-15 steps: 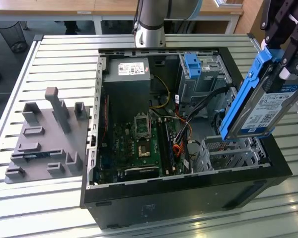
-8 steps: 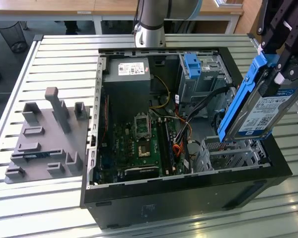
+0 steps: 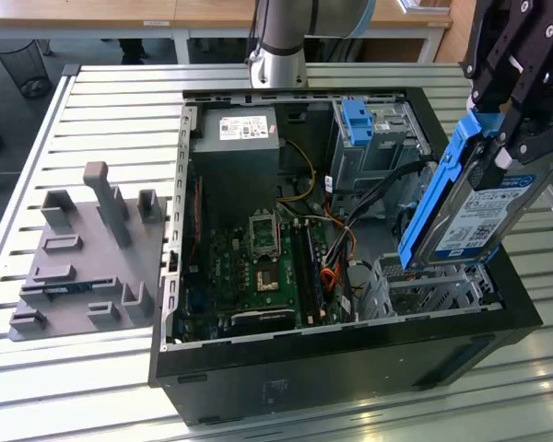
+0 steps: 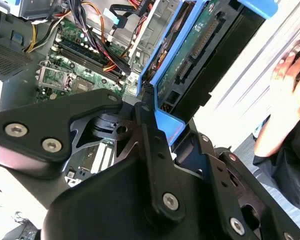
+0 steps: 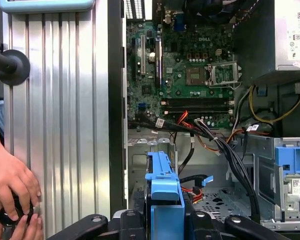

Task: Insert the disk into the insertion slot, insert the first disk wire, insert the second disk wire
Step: 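Insert the disk into the insertion slot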

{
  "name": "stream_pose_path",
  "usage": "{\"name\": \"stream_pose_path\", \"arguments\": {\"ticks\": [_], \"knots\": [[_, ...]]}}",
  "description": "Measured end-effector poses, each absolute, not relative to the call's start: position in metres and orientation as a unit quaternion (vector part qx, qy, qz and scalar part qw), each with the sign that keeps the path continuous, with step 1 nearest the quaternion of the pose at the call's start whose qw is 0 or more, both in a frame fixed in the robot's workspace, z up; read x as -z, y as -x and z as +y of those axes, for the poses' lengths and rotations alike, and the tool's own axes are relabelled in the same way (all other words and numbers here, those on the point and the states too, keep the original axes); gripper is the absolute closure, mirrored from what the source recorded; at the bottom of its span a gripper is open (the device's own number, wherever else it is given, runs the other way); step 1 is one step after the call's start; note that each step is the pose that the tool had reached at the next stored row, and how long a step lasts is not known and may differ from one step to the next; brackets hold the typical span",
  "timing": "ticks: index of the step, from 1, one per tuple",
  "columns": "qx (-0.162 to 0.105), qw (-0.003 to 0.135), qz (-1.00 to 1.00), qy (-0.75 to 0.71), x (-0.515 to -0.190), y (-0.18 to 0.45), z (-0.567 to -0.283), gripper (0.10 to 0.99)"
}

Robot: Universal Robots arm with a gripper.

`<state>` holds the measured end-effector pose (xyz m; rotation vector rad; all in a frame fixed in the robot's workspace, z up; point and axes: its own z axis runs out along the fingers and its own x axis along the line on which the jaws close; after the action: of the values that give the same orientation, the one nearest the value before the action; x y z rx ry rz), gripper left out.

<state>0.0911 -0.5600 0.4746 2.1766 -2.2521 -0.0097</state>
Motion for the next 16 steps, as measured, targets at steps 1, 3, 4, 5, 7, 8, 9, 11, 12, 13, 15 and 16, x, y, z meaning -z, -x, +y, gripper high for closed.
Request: {"name": "stream_pose_path", "arguments": {"ticks": [1, 3, 4, 5, 7, 8, 9, 11, 12, 13, 15, 16], "knots": [[0.002, 0.004, -0.719, -0.695, -0.473, -0.090, -0.560, 0.722], [0.002, 0.004, -0.719, -0.695, -0.471, -0.089, -0.559, 0.722], [0.002, 0.004, -0.719, -0.695, -0.469, -0.089, -0.558, 0.722], [0.002, 0.004, -0.719, -0.695, -0.468, -0.089, -0.558, 0.722], [0.002, 0.004, -0.719, -0.695, -0.466, -0.089, -0.557, 0.722], [0.002, 0.004, -0.719, -0.695, -0.465, -0.089, -0.556, 0.722], [0.002, 0.004, -0.719, -0.695, -0.464, -0.089, -0.555, 0.722], [0.002, 0.004, -0.719, -0.695, -0.461, -0.088, -0.553, 0.722], [0.002, 0.004, -0.719, -0.695, -0.460, -0.087, -0.552, 0.722], [0.002, 0.004, -0.719, -0.695, -0.459, -0.087, -0.551, 0.722], [0.002, 0.004, -0.719, -0.695, -0.457, -0.086, -0.551, 0.722], [0.002, 0.004, -0.719, -0.695, -0.456, -0.085, -0.550, 0.722]]}}
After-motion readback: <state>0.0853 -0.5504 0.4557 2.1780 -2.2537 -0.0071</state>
